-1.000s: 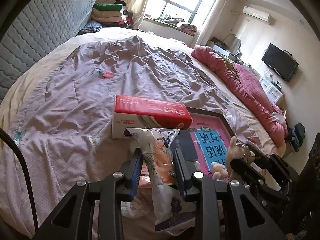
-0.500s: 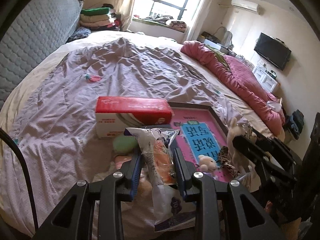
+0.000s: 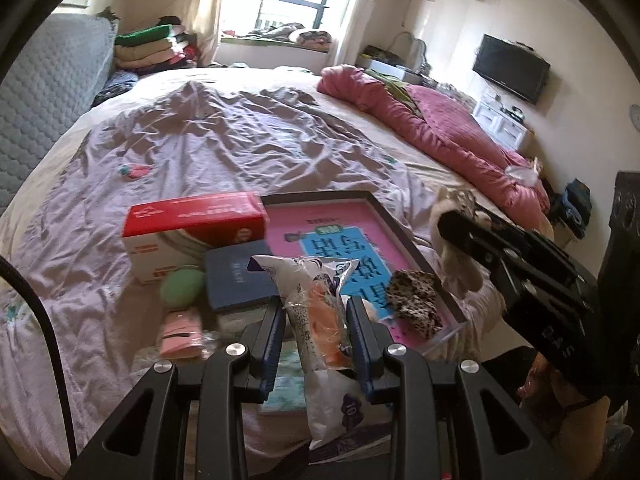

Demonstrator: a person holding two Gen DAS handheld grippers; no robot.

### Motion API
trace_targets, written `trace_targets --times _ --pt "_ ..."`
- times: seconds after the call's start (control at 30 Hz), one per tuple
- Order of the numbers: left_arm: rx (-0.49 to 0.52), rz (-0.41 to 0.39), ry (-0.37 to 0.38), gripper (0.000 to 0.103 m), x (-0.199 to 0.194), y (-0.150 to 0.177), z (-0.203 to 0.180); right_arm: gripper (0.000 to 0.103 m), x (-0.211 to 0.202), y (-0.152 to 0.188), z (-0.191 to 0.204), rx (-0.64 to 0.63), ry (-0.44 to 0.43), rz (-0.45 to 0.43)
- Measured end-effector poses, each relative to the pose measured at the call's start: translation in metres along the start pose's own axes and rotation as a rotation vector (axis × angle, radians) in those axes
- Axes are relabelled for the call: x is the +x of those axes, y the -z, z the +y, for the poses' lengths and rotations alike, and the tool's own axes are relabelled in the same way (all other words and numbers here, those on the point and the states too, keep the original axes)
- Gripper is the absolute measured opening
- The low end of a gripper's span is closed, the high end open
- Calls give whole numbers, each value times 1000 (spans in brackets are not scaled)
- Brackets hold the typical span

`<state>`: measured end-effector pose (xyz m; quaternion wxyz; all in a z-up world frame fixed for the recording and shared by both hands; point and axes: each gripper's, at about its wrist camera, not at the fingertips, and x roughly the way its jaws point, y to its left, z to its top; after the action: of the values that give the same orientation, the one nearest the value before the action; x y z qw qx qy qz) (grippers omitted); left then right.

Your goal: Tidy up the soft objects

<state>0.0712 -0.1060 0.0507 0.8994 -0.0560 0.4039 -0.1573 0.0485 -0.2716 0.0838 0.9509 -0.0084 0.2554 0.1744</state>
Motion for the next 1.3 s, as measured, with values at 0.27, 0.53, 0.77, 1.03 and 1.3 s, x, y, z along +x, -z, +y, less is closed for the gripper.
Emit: trace_targets --times 0.27,0.53,0.77,1.03,1.3 --pt "57 31 35 32 18 4 -33 39 -7 7 -27 44 38 2" --pt "76 68 65 32 46 6 -55 39 -7 18 -47 78 69 12" --pt "92 104 65 32 77 10 -72 39 -2 30 -61 106 85 31" --pt "107 140 98 32 109 12 -91 39 -3 33 -80 151 97 13" --pt "67 203 79 32 142 13 -86 39 2 37 -85 162 102 32"
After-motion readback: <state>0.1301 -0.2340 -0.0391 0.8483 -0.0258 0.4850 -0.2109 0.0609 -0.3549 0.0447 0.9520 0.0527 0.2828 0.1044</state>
